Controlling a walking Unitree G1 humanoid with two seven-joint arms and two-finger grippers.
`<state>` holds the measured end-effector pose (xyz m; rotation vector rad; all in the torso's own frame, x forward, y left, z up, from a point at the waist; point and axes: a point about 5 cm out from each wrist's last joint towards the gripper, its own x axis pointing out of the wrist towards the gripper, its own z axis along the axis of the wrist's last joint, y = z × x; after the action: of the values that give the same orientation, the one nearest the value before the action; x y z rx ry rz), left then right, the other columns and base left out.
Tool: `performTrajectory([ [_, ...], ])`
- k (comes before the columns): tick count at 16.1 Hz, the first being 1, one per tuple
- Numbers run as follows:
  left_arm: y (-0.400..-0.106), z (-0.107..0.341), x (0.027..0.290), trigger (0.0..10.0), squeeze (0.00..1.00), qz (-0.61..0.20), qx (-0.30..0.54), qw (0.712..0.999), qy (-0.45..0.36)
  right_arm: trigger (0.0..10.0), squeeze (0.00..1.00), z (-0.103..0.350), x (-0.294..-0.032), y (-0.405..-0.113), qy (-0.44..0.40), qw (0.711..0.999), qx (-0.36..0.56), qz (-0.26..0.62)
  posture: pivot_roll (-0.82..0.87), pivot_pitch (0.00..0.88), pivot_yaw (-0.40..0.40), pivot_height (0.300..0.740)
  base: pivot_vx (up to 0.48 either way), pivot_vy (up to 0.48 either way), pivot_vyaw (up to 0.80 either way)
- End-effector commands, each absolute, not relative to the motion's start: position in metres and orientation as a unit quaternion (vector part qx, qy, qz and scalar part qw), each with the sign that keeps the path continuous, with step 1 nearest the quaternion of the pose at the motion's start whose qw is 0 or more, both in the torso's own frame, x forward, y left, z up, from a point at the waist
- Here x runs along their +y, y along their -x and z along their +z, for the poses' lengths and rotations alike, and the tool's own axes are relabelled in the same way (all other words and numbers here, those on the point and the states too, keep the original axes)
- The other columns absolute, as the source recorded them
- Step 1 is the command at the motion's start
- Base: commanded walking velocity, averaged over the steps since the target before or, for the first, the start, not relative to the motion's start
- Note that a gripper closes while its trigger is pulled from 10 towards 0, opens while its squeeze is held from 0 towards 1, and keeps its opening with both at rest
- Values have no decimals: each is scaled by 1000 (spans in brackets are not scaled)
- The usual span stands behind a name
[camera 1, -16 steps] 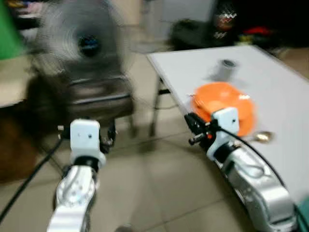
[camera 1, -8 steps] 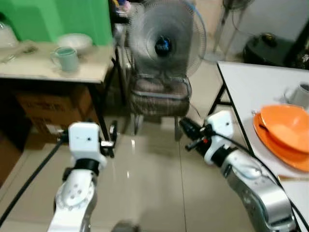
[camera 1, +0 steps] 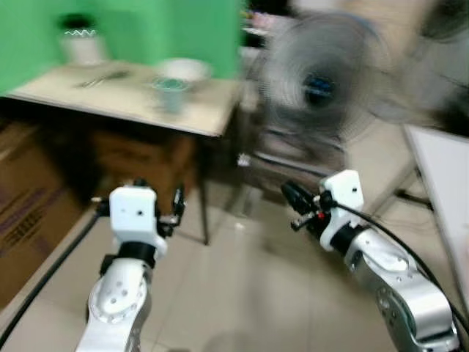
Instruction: Setting the table
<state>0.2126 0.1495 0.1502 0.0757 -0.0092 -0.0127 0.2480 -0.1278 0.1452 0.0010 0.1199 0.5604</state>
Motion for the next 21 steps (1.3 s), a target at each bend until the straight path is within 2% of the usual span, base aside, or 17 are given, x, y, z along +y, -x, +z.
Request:
performTrajectory([
  [1, -211, 151, 155, 10000, 0, 8, -6, 999, -39, 10000, 0, 154, -125, -250, -20, 958, 36, 284, 87, 10, -86, 740, 364, 0, 0],
  [8, -210, 148, 152, 10000, 0, 7, -4, 999, -41, 10000, 0, 159, -126, -255, -80, 957, 23, 279, 97, 0, -110, 740, 362, 0, 0],
  [13, -209, 146, 151, 10000, 0, 8, -1, 999, -34, 10000, 0, 160, -126, -255, -72, 956, 26, 282, 95, 0, -126, 740, 352, 0, 0],
  [14, -208, 146, 150, 10000, 898, 7, -1, 1000, -27, 10000, 1000, 159, -126, -256, -79, 956, 28, 282, 97, 0, -128, 740, 352, 0, 0],
  [15, -208, 147, 149, 10000, 1000, 7, -2, 1000, -23, 10000, 1000, 159, -126, -256, -81, 956, 30, 281, 100, 0, -131, 740, 356, 0, 556],
  [19, -208, 148, 150, 10000, 1000, 4, -5, 1000, -21, 10000, 1000, 162, -119, -257, -88, 951, 24, 297, 104, 0, -126, 740, 365, 0, 777],
  [21, -207, 148, 155, 10000, 1000, 3, -3, 1000, -28, 10000, 1000, 164, -113, -254, -90, 949, 18, 301, 105, 0, -90, 740, 375, 0, 800],
])
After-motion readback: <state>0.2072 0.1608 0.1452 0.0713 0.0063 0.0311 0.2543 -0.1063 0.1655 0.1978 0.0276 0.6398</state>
